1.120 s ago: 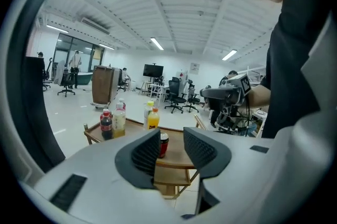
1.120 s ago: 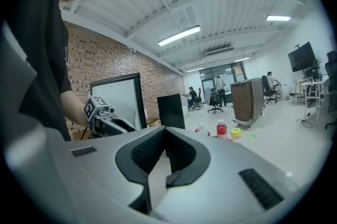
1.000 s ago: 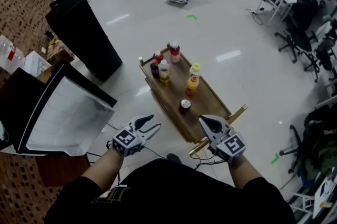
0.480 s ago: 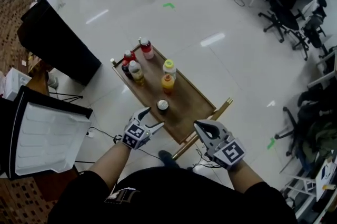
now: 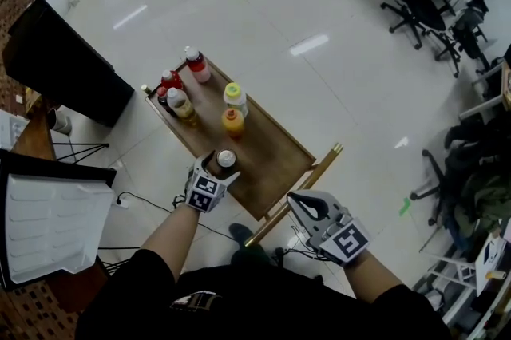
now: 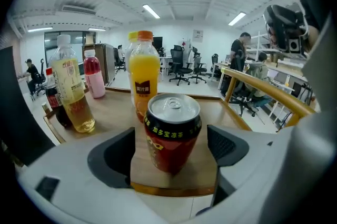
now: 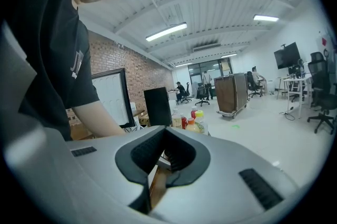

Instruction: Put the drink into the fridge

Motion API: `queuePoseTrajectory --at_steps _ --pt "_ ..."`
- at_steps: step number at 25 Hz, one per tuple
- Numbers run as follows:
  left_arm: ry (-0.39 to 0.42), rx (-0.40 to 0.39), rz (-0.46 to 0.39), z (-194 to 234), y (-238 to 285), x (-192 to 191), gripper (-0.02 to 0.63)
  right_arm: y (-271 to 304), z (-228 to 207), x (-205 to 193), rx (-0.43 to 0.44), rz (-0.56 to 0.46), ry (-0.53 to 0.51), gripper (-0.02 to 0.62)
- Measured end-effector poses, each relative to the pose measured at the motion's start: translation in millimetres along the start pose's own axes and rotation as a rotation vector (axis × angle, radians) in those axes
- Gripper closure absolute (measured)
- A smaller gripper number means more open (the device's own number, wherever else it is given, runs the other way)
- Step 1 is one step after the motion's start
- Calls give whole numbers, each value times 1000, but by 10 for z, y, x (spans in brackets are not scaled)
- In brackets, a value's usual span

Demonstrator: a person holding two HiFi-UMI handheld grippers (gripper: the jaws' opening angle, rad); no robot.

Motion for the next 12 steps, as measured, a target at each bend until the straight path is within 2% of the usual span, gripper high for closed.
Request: queuePoseTrajectory --at_steps 4,9,12 --pt "-8 25 -27 32 118 12 181 10 -81 -82 -6 -2 13 578" --pt "38 28 -39 70 171 62 196 36 -187 -83 -21 -15 20 578" --pt "70 6 -37 39 198 72 248 47 -235 -81 -29 -9 15 578"
Point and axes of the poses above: the fingertips, and each gripper's own axes: y forward along the fingers, z to its left, x out of its top, the point moved 6 cm from there along -y, backward along the fingers, and after that the axes turned 8 degrees about -x, right-handed, at the moved point
